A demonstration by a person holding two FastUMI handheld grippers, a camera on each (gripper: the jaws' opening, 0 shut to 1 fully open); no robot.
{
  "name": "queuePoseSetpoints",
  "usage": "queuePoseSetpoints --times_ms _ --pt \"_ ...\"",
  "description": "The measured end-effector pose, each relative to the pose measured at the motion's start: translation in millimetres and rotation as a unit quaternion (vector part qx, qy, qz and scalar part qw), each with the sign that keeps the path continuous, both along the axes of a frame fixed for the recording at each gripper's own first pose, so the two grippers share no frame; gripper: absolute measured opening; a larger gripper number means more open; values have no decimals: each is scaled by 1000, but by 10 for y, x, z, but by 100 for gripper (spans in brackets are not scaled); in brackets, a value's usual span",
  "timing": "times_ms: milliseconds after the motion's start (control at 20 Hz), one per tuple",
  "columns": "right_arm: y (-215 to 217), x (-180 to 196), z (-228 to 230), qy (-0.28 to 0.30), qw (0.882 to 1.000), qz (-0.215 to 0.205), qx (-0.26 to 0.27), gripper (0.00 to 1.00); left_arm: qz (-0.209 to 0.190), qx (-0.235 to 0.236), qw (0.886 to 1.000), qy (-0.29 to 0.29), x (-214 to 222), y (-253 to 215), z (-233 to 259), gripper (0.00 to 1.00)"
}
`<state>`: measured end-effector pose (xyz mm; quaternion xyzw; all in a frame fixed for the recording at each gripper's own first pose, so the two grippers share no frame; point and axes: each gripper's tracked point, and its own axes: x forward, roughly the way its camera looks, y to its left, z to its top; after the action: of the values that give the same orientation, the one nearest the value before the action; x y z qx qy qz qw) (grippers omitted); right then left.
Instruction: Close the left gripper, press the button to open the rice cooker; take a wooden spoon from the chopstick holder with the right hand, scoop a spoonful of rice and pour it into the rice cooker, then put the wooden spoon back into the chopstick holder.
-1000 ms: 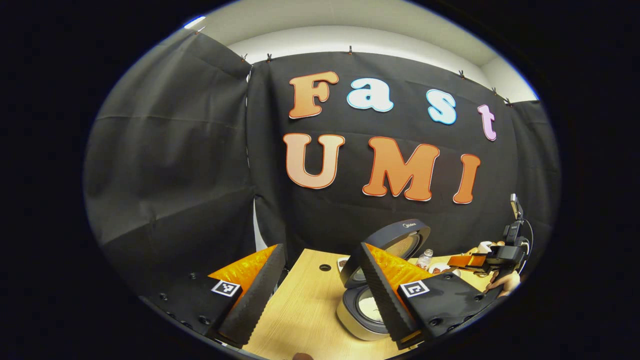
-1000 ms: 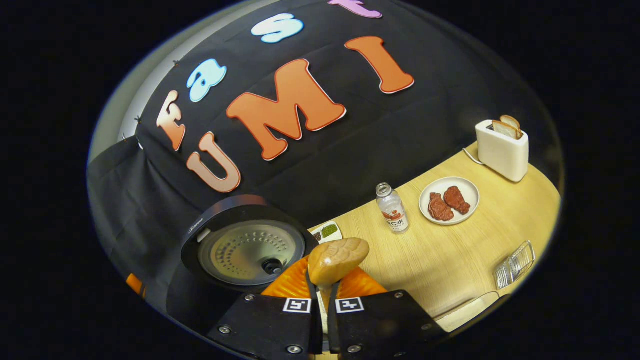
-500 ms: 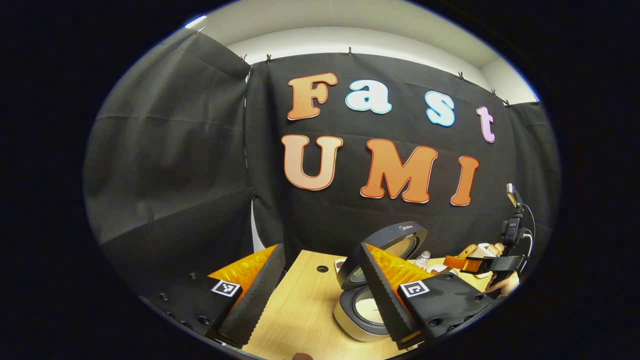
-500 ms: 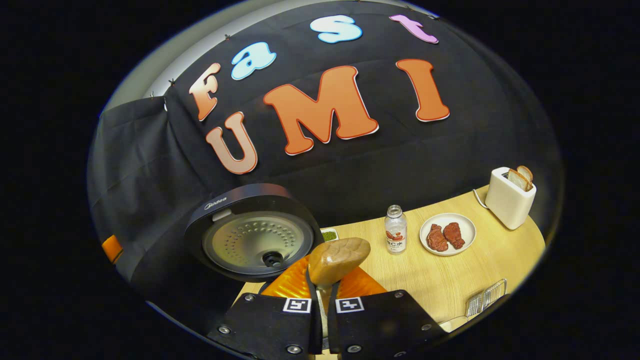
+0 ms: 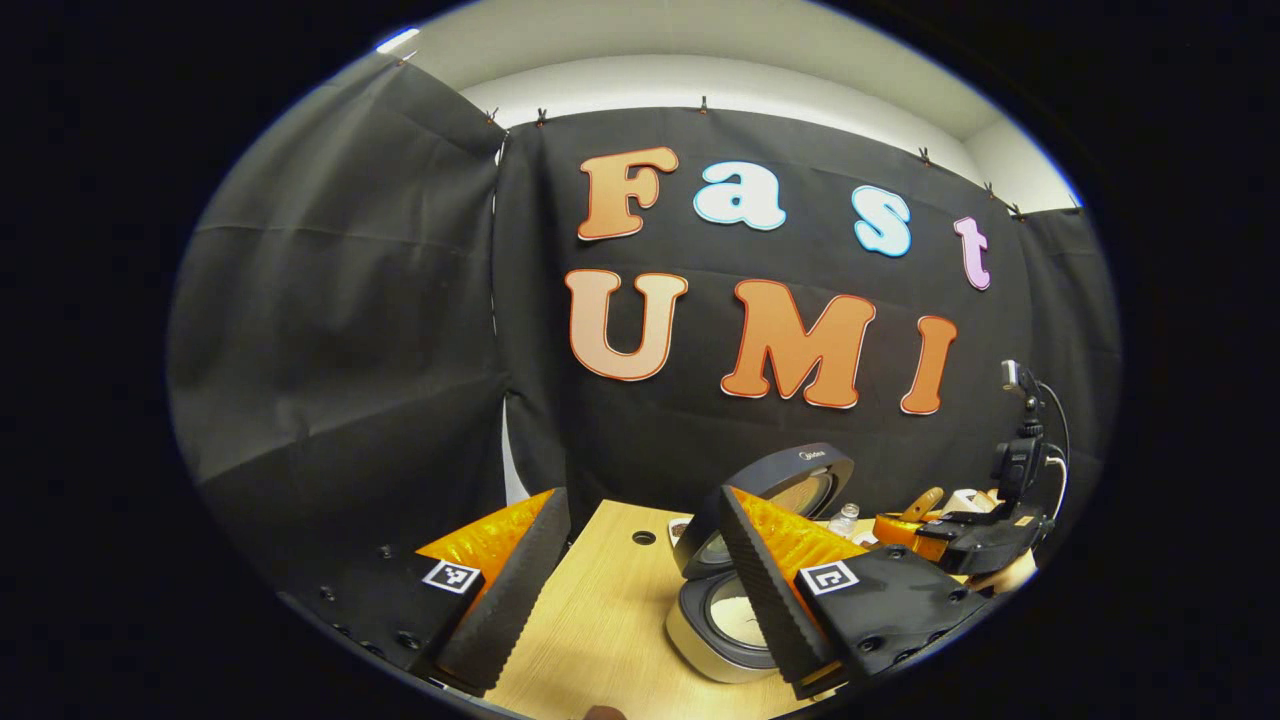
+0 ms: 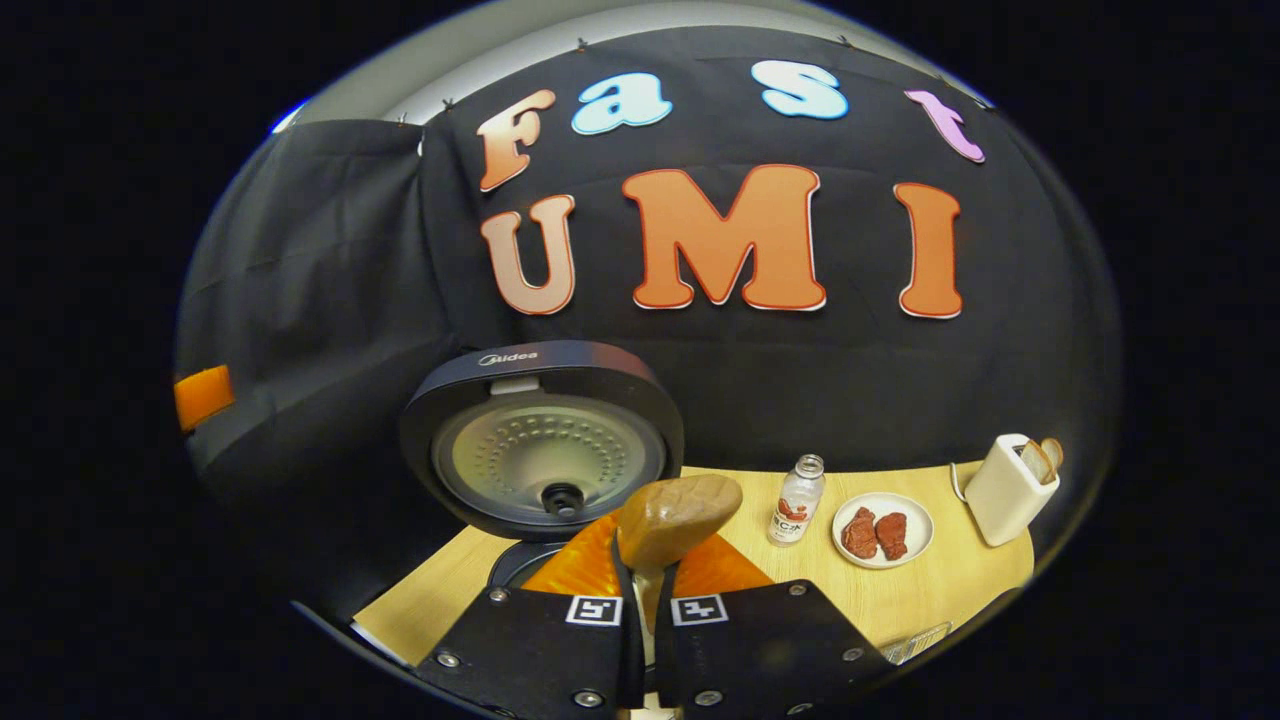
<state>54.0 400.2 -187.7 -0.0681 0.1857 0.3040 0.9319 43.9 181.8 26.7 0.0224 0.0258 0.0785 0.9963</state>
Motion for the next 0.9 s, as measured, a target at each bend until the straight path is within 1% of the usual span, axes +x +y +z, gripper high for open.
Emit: queuePoseSetpoints --times_ms 250,450,550,700,750,900 --pt "57 -77 -49 -32 998 29 -42 4 8 2 1000 -1 -29 42 -17 100" --pt "53 -85 -59 -34 998 36 -47 4 14 2 1000 2 -63 58 -46 100" --pt "19 -73 -90 -11 999 30 -22 4 18 1 1000 -2 -76 53 -12 100" --pt "-23 -72 7 38 998 17 49 4 23 -6 1000 -13 -83 23 43 100" --pt "-79 -49 50 49 996 11 68 4 21 -8 1000 -13 -96 9 41 100" --pt "-361 54 123 74 992 -18 105 4 20 -10 1000 -16 -108 -68 71 100"
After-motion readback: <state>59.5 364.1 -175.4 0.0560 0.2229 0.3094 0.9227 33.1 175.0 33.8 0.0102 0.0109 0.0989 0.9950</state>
